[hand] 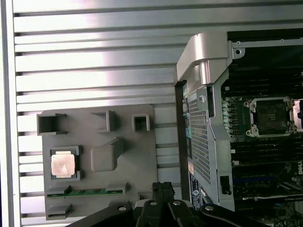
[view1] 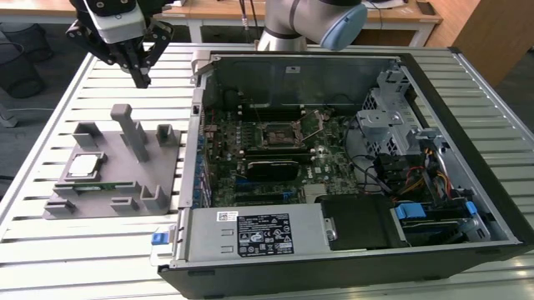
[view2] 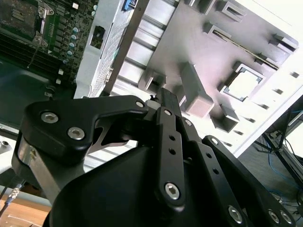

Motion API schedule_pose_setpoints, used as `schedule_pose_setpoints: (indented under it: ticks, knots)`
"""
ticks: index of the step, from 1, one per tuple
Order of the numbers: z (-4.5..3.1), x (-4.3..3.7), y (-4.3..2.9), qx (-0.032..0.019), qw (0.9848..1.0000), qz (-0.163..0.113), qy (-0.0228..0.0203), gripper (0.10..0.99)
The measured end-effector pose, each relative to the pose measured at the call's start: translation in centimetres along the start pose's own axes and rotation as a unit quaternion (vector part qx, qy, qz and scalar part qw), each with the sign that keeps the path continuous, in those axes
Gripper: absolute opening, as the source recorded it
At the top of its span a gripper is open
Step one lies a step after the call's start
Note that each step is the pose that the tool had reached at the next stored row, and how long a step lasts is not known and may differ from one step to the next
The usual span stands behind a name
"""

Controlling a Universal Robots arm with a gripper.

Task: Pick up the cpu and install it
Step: 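Reach for the cpu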

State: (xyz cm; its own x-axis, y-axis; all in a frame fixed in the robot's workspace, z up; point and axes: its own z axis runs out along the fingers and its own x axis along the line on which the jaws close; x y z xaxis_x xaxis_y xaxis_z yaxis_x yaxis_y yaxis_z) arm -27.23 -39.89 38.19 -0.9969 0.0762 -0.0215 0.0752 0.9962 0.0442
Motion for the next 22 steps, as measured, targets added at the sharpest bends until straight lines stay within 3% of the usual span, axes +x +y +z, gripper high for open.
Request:
schedule_pose_setpoints:
  ticks: [17, 22]
  knots:
    - [0.12, 0.89, -0.07, 0.0000, 1.0000, 0.000, 0.0005, 0.106]
    - [0.13, 1.69, -0.13, 0.0000, 1.0000, 0.000, 0.0005, 0.106]
